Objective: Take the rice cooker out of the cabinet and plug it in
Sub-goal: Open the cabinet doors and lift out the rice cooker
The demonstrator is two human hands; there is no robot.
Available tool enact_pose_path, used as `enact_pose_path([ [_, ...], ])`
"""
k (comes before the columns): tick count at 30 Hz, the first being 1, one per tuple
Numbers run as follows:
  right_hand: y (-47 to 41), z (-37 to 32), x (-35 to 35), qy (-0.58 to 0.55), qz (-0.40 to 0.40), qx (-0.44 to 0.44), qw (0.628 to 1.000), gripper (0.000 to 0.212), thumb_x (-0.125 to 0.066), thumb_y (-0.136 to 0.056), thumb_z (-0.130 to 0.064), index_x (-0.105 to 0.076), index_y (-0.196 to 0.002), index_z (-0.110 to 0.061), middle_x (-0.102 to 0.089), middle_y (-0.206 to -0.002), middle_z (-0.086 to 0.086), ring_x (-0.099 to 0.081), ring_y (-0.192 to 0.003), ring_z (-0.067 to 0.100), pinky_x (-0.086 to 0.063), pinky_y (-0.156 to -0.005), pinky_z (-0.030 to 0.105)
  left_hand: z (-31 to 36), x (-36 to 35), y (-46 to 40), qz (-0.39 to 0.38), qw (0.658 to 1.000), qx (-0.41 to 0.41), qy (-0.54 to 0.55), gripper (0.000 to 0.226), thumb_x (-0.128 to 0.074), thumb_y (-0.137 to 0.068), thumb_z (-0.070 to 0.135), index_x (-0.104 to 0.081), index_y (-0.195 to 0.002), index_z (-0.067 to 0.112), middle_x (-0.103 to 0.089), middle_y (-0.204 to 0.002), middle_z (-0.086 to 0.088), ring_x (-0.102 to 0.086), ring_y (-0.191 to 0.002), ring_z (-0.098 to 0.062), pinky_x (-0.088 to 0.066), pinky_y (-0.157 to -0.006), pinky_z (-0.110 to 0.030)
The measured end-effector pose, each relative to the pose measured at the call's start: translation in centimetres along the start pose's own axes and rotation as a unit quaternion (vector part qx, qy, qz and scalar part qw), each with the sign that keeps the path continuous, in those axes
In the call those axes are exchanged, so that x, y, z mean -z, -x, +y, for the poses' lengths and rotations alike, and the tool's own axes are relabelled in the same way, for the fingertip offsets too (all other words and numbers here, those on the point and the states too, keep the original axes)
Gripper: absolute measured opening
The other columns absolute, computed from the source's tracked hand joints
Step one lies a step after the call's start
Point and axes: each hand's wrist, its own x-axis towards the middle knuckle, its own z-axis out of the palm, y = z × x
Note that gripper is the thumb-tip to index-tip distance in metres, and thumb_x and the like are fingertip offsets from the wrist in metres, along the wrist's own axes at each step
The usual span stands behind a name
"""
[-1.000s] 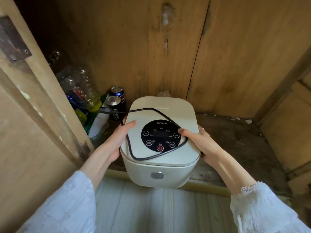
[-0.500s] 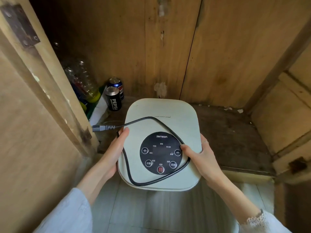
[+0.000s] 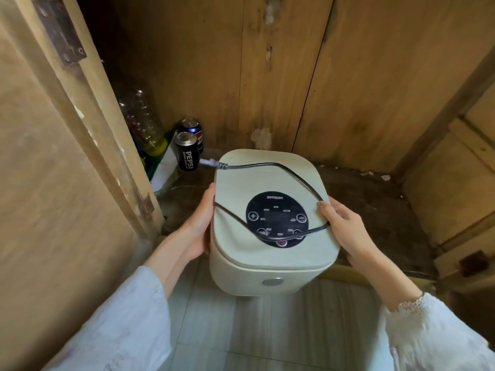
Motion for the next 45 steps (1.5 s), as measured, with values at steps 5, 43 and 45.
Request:
enact_pose_path([
  [5, 0.1, 1.1, 3.3, -0.054, 0.029, -0.053, 0.997, 0.010, -0.050, -0.094, -0.038, -0.057, -0.098, -0.043, -0.077, -0.074, -0.013, -0.074, -0.066, 0.011, -0.058, -0.052, 0.024, 1.4, -3.0, 0.4, -0.016, 0.991, -0.037, -0.125, 0.074, -0.023, -0.075, 0.082, -0.012, -0.141, 0.051, -0.022, -0.155, 0.010, -0.025, -0.139, -0.019, -0.016, -0.115, -0.048],
  [43, 3.7, -3.7, 1.9, 0.055, 0.023, -0.301, 0.952, 0.017, -0.036, -0.095, -0.011, -0.050, -0.099, -0.018, -0.055, -0.086, 0.005, -0.050, -0.074, 0.020, -0.039, -0.060, 0.027, -0.1, -1.8, 6.1, 0.122, 0.968, 0.208, 0.063, 0.046, -0.055, -0.079, 0.058, -0.056, -0.111, 0.024, -0.066, -0.099, -0.006, -0.059, -0.094, -0.025, -0.045, -0.072, -0.036],
  [45, 6.4, -5.0, 1.6, 0.041, 0.021, -0.341, 0.939, 0.019, -0.036, -0.094, -0.009, -0.051, -0.087, -0.019, -0.053, -0.081, 0.003, -0.049, -0.070, 0.018, -0.038, -0.056, 0.026, 1.2, -1.4, 8.9, 0.138, 0.958, 0.246, 0.049, 0.051, -0.056, -0.079, 0.057, -0.055, -0.118, 0.023, -0.066, -0.105, -0.008, -0.059, -0.098, -0.026, -0.044, -0.080, -0.037],
])
